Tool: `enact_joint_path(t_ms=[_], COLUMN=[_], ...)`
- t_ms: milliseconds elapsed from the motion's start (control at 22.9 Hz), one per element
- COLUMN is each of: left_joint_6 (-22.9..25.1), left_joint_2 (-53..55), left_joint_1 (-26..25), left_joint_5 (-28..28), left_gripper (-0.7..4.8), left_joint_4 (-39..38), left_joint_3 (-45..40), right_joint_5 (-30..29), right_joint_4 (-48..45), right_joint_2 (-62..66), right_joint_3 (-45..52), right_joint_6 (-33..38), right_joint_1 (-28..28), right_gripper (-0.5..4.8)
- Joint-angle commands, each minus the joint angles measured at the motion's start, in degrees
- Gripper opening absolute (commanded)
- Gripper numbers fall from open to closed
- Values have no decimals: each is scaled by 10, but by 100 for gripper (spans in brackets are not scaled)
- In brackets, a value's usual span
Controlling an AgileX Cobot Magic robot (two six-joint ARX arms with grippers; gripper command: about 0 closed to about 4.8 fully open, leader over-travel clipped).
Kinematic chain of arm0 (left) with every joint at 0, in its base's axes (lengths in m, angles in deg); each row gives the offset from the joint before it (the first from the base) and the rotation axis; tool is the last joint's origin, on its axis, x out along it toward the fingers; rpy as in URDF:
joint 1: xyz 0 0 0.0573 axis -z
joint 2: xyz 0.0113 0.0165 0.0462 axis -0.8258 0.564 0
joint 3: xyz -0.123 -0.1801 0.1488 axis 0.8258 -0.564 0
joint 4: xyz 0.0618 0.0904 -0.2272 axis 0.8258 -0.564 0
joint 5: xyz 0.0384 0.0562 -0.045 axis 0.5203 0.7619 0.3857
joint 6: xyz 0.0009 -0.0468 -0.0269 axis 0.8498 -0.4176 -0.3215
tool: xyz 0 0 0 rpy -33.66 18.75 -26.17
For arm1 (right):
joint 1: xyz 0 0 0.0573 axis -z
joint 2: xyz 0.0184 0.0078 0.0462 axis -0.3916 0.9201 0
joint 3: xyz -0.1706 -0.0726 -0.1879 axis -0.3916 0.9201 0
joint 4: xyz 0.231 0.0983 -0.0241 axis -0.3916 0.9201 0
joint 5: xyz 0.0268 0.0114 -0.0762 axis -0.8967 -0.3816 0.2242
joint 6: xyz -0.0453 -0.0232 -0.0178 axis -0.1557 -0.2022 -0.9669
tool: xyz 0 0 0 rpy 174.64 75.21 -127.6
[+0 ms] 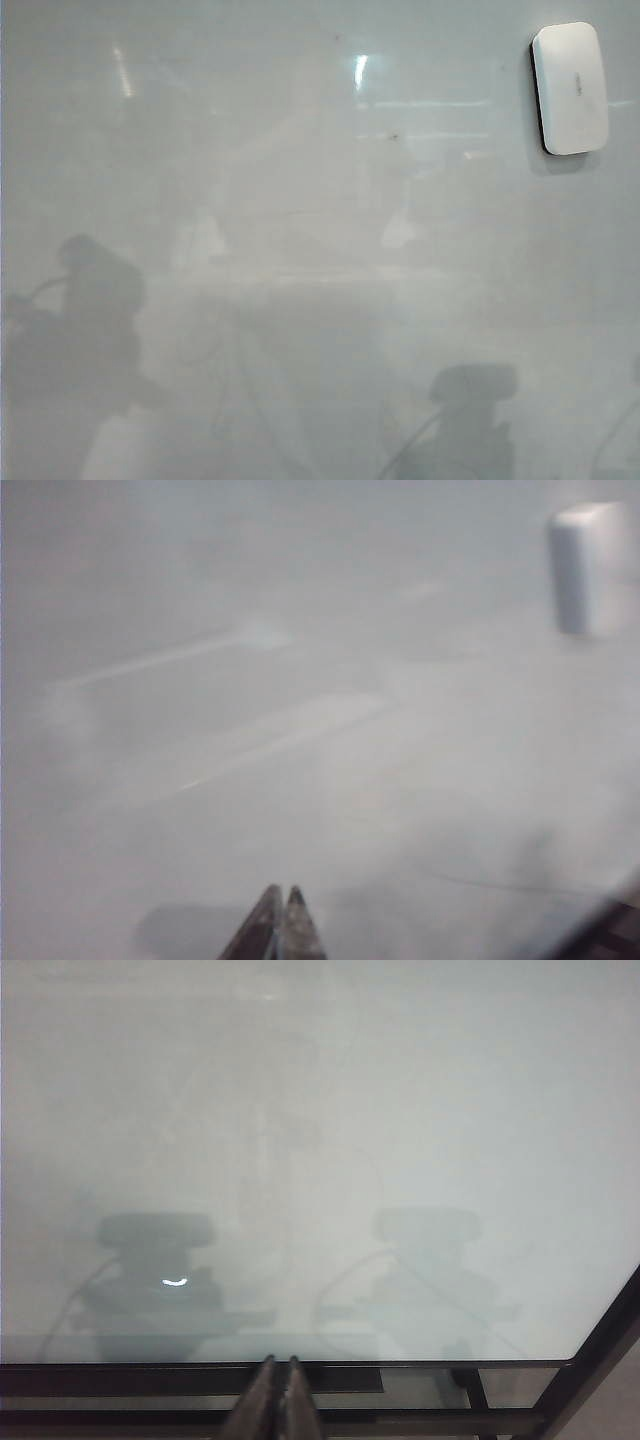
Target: Grab the whiteboard eraser that is attached to the surface of the whiteboard and use it to clean the writing on the whiteboard.
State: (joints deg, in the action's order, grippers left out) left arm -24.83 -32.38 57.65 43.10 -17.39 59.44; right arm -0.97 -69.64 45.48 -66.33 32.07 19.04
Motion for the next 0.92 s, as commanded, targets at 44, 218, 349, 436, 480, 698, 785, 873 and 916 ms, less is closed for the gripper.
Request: enact_joint_path(t_ms=[44, 218, 349, 436, 480, 698, 785, 873, 916], left_joint_6=[-19, -19, -52, -63, -62, -59, -60, -60, -60], left_joint_2=[-8, -15, -15, -15, -15, -15, -15, -15, -15], left_joint_1=[-5, -5, -5, -6, -6, -7, -8, -9, -9], left_joint_5=[118, 175, 179, 196, 205, 264, 263, 263, 263], left_gripper=[-5, -5, -4, -4, -4, -4, -4, -5, -5], left_joint_4=[37, 73, 117, 101, 100, 95, 90, 87, 89], left_joint_3=[-44, -99, -151, -152, -152, -152, -152, -152, -152], right_joint_5=[2, 2, 2, 2, 2, 2, 2, 2, 2], right_joint_4=[-2, -2, -3, -2, -2, -2, -2, -2, -2], right_joint_2=[0, 0, 0, 0, 0, -1, 0, -1, 0], right_joint_3=[0, 0, 0, 0, 0, 0, 0, 0, 0], right_joint_6=[-1, -1, -1, -1, -1, -1, -1, -1, -1], right_joint_1=[0, 0, 0, 0, 0, 0, 0, 0, 0], right_gripper=[-5, -5, -5, -5, -5, -5, -5, -5, -5])
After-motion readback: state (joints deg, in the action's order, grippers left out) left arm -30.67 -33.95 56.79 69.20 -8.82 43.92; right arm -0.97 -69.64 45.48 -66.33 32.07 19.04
